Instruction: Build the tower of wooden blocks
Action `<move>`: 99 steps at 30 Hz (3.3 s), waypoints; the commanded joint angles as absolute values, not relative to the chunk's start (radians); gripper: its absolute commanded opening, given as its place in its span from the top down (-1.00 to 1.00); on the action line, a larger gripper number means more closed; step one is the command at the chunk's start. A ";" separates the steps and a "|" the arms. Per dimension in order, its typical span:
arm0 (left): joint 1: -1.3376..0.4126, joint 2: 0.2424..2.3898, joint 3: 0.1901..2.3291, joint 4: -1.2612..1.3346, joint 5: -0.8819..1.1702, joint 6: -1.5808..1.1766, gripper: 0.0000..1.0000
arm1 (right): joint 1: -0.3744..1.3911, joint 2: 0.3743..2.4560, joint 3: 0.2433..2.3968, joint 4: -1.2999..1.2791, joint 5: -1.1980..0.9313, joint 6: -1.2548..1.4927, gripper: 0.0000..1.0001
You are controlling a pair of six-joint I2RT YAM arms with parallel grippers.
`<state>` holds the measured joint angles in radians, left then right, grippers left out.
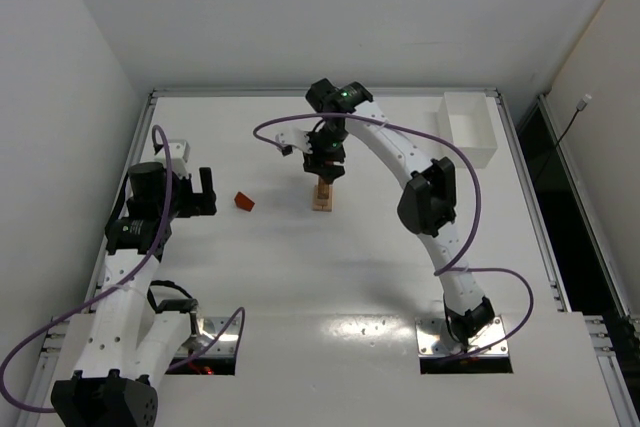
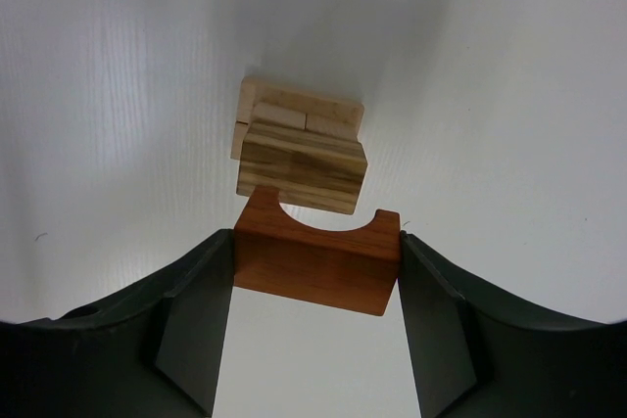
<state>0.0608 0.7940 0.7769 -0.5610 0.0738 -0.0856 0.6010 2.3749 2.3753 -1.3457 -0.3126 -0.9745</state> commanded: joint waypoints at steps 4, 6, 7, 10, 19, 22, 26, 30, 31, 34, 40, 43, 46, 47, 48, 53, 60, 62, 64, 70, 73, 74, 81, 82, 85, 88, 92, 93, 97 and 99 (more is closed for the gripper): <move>0.074 0.787 0.784 -0.545 0.071 -0.075 -1.00 | 0.617 2.390 2.425 -1.379 -0.299 -0.940 0.72; 0.074 0.787 0.784 -0.545 0.071 -0.075 -1.00 | 0.617 2.390 2.425 -1.379 -0.299 -0.940 0.72; 0.074 0.787 0.784 -0.545 0.071 -0.075 -1.00 | 0.617 2.390 2.425 -1.379 -0.299 -0.940 0.72; 0.074 0.787 0.784 -0.545 0.071 -0.075 -1.00 | 0.626 2.399 2.425 -1.379 -0.299 -0.940 0.72; 0.074 0.787 0.784 -0.545 0.071 -0.075 -1.00 | 0.635 2.419 2.425 -1.388 -0.290 -0.922 0.68; 0.074 0.787 0.784 -0.545 0.071 -0.075 -1.00 | 0.635 2.419 2.425 -1.388 -0.290 -0.913 0.68; 0.074 0.787 0.784 -0.545 0.071 -0.075 -1.00 | 0.635 2.428 2.425 -1.388 -0.281 -0.904 0.68; 0.074 0.787 0.784 -0.545 0.071 -0.075 -1.00 | 0.635 2.428 2.425 -1.379 -0.272 -0.904 0.65; 0.074 0.787 0.784 -0.535 0.071 -0.075 -1.00 | 0.635 2.428 2.425 -1.379 -0.272 -0.904 0.65; 0.074 0.787 0.784 -0.535 0.071 -0.075 -1.00 | 0.635 2.428 2.425 -1.379 -0.272 -0.894 0.63; 0.074 0.787 0.784 -0.535 0.071 -0.075 -1.00 | 0.635 2.428 2.425 -1.358 -0.272 -0.864 0.19; 0.074 0.787 0.784 -0.535 0.071 -0.075 -1.00 | 0.635 2.428 2.425 -1.348 -0.272 -0.864 0.00; 0.074 0.787 0.784 -0.535 0.071 -0.075 -1.00 | 0.635 2.428 2.425 -1.348 -0.272 -0.864 -0.06; 0.074 0.787 0.784 -0.535 0.071 -0.075 -1.00 | 0.635 2.428 2.425 -1.348 -0.272 -0.864 -0.06; 0.074 0.787 0.784 -0.535 0.071 -0.075 -1.00 | 0.635 2.428 2.425 -1.348 -0.272 -0.864 -0.03; 0.074 0.787 0.784 -0.535 0.061 -0.075 -1.00 | 0.635 2.428 2.425 -1.339 -0.272 -0.864 0.10; 0.074 0.787 0.784 -0.535 0.061 -0.075 -1.00 | 0.635 2.428 2.425 -1.339 -0.272 -0.864 0.10; 0.074 0.787 0.784 -0.535 0.061 -0.075 -1.00 | 0.635 2.428 2.425 -1.339 -0.272 -0.864 0.10; 0.074 0.796 0.784 -0.535 0.061 -0.075 -1.00 | 0.635 2.428 2.425 -1.339 -0.272 -0.864 0.10; 0.074 0.796 0.784 -0.535 0.061 -0.075 -1.00 | 0.644 2.428 2.425 -1.339 -0.272 -0.864 0.01; 0.074 0.796 0.784 -0.535 0.061 -0.075 -1.00 | 0.644 2.437 2.425 -1.339 -0.272 -0.864 -0.04; 0.074 0.796 0.784 -0.535 0.061 -0.075 -1.00 | 0.644 2.437 2.425 -1.339 -0.272 -0.864 -0.04; 0.074 0.796 0.784 -0.535 0.061 -0.075 -1.00 | 0.653 2.437 2.425 -1.339 -0.262 -0.864 -0.46; 0.074 0.796 0.784 -0.535 0.061 -0.075 -1.00 | 0.653 2.437 2.425 -1.339 -0.262 -0.864 -0.52; 0.074 0.796 0.784 -0.535 0.061 -0.075 -1.00 | 0.653 2.437 2.425 -1.319 -0.262 -0.853 -0.94; 0.074 0.796 0.784 -0.535 0.061 -0.075 -1.00 | 0.653 2.428 2.425 -1.290 -0.262 -0.842 -1.00; 0.074 0.787 0.784 -0.535 0.061 -0.075 -1.00 | 0.644 2.386 2.425 -1.264 -0.299 -0.833 -1.00; 0.074 0.787 0.784 -0.535 0.061 -0.075 -1.00 | 0.644 2.367 2.425 -1.252 -0.317 -0.824 -1.00; 0.074 0.787 0.784 -0.535 0.061 -0.075 -1.00 | 0.635 2.300 2.425 -1.220 -0.397 -0.775 -1.00; 0.074 0.787 0.784 -0.535 0.061 -0.075 -1.00 | 0.614 2.257 2.416 -1.195 -0.449 -0.729 -1.00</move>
<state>0.0608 0.7994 0.7769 -0.5606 0.0635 -0.0856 0.6373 2.4016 2.3882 -1.2560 -0.3321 -0.7975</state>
